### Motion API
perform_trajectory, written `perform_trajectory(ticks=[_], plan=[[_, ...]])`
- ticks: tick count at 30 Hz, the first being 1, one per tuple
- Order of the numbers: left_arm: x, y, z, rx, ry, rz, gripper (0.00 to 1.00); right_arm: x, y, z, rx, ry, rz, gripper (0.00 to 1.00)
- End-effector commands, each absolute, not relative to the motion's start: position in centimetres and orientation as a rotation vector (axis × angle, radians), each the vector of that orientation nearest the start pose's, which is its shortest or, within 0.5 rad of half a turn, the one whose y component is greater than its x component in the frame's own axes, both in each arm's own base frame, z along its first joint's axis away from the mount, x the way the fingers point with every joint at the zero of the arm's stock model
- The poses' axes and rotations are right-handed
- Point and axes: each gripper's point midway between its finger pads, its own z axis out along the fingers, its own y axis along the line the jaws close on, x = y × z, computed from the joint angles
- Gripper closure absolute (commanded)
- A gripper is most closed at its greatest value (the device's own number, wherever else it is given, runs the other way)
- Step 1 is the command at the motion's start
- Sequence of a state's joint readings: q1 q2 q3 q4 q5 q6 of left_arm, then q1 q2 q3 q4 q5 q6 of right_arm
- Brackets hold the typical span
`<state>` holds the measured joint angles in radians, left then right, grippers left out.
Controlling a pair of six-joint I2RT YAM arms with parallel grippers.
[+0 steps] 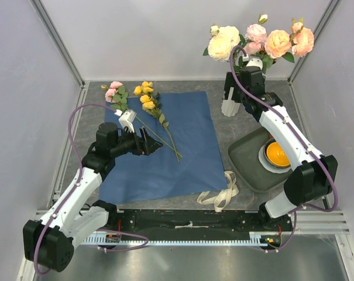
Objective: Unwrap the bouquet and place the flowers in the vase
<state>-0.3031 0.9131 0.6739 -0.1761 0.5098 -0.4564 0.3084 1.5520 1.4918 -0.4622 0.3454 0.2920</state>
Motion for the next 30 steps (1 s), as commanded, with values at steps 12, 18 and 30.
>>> perform_trajectory(ticks=[12, 18, 30], plan=[[30.0, -19.3, 22.1, -0.142, 2.029, -1.105, 0.24, 33.1, 20.3, 20.6, -0.191, 2.225, 0.456, 0.02], [35.2, -19.5, 20.2, -0.269, 2.105, -1.028, 0.39, 29.9, 22.1, 19.4, -0.248, 2.186, 0.644, 0.02], [41.5, -18.1, 10.8, -0.731, 2.321, -0.76, 0.4, 27.9, 20.7, 20.5, -0.313, 2.114, 0.632, 0.02]])
